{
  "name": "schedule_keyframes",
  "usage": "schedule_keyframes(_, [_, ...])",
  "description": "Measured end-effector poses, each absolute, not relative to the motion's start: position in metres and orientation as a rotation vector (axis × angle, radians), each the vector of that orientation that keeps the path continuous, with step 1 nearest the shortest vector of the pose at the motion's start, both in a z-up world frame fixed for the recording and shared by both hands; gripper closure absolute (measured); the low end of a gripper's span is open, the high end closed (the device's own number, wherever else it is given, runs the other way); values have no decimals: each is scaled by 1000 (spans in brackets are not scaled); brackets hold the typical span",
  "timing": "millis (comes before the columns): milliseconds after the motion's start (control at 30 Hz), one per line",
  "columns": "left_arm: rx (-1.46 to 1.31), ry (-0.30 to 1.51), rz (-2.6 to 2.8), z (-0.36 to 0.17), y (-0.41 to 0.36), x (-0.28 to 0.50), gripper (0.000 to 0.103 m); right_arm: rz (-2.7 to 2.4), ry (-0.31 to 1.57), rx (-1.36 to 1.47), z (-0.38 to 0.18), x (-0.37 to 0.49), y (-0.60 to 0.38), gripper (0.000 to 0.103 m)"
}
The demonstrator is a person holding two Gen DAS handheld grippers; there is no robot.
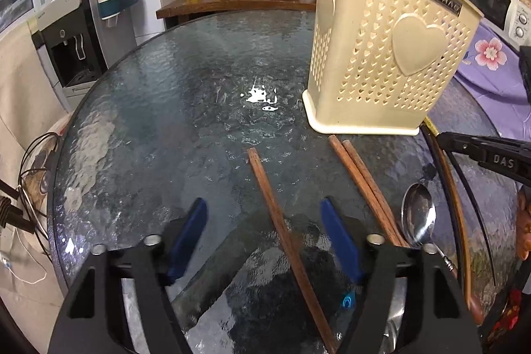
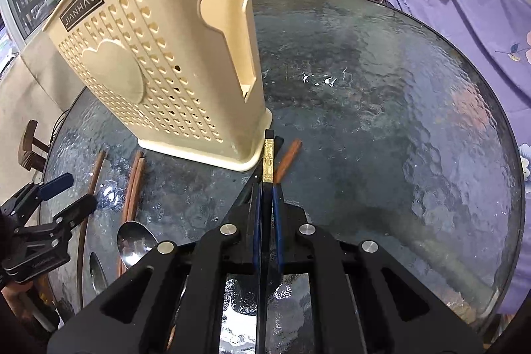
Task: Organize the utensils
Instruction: 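Grasp a black gold-tipped chopstick with the right tool while the left grasps a wooden chopstick, then carry both chopsticks over the cream holder and lower them inside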
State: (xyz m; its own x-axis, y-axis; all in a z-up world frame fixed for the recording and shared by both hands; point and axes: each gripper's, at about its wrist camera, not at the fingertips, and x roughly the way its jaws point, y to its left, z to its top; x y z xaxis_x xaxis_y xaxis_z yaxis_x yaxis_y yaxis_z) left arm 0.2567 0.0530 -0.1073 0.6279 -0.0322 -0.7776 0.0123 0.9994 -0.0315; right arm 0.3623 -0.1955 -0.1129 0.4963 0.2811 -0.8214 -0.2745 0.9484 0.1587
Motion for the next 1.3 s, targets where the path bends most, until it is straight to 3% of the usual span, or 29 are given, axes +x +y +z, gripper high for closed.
schedule_keyframes(167, [7,924,-15,-108,49,267,53,339,998,-8,-113,360,-194,95])
schedule_keyframes(433, [24,965,-27,-104,45,288,59,342,1000,-31,-111,359,-186,95])
schedule_keyframes(500, [33,963,-29,-103,44,291,80,347,999,-23,-111,357,-186,95])
schedule_keyframes(567, [48,960,-24,-103,43,294,93,352,995,-16,-110,356,-187,95])
schedule_keyframes(1100, [15,936,-37,-104,39,292,96,384,929,-5,-93,346,-199,95])
schedule_keyframes(1300, [-25,840,-65,-78,43,277,96,422,847,27,-71,332,-210,95])
